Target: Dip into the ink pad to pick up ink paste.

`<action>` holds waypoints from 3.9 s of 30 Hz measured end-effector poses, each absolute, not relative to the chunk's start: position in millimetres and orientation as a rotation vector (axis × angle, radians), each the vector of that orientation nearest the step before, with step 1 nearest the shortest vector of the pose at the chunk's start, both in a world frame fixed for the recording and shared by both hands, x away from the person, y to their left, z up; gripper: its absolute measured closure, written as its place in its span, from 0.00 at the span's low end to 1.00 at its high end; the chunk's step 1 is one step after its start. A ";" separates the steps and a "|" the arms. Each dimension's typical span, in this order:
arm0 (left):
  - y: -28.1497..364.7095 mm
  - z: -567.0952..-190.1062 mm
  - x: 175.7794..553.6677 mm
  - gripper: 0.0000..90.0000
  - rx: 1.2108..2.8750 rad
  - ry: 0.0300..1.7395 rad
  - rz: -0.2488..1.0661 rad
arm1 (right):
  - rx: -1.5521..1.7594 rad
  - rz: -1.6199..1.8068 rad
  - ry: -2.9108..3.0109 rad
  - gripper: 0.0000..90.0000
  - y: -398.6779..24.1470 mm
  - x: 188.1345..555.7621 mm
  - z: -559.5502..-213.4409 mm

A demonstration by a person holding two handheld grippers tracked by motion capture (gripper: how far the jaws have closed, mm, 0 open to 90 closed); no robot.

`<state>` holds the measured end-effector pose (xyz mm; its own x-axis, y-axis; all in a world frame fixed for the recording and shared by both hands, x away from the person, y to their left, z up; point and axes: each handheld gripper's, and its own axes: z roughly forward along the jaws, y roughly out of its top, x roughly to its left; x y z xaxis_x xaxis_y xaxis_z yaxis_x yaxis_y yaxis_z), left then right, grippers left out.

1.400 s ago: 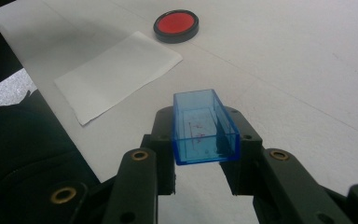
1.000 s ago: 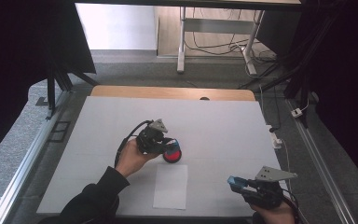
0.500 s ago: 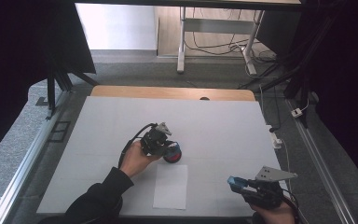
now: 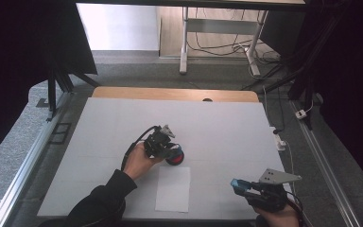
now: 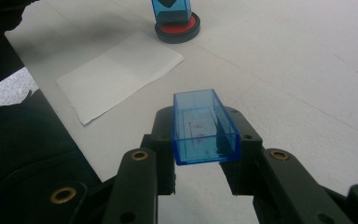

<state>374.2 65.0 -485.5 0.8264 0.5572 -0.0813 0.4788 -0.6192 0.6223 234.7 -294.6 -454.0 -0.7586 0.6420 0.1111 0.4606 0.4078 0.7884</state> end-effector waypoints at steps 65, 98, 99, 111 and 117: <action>56.3 -483.6 368.6 0.78 2.379 0.801 0.201 | 0.969 1.259 2.459 0.76 -293.6 234.9 -454.4; 58.7 -487.7 370.5 0.78 2.359 0.782 0.163 | 0.964 1.261 2.463 0.76 -293.4 234.8 -454.3; 58.4 -487.6 370.4 0.78 2.362 0.780 0.166 | 0.964 1.257 2.463 0.76 -293.3 234.7 -454.1; 62.1 -490.1 372.6 0.78 2.332 0.811 0.126 | 0.963 1.253 2.467 0.76 -292.8 234.5 -454.1; 62.7 -490.6 373.7 0.78 2.325 0.823 0.111 | 0.964 1.251 2.466 0.76 -292.6 234.6 -454.2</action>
